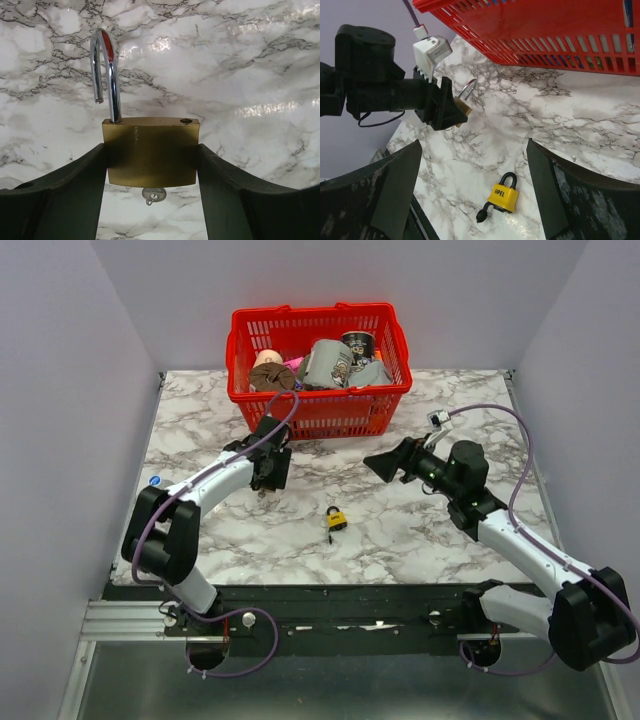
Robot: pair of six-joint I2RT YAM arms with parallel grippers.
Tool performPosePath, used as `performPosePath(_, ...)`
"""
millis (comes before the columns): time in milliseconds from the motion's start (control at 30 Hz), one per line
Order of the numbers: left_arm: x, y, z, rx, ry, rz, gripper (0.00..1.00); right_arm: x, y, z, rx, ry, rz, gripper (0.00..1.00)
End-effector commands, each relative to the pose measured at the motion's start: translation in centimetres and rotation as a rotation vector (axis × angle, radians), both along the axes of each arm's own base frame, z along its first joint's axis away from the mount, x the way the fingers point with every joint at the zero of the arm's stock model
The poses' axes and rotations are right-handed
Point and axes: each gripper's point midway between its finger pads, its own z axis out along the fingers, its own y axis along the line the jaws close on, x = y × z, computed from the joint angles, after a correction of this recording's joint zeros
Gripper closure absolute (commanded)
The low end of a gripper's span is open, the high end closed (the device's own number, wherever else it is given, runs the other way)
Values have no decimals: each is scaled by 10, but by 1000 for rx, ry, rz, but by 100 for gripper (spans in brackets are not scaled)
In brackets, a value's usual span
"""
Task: Unlock with the key
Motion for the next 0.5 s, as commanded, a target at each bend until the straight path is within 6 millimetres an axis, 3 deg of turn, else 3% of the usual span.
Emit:
performPosePath(0, 16, 7, 5, 73, -3, 31, 100, -1, -9, -16, -48, 13, -31, 6)
performPosePath(233, 13, 1, -20, 66, 72, 18, 100, -2, -8, -19, -55, 19, -22, 5)
performPosePath(467, 6, -19, -36, -38, 141, -24, 100, -3, -7, -21, -54, 27, -15, 5)
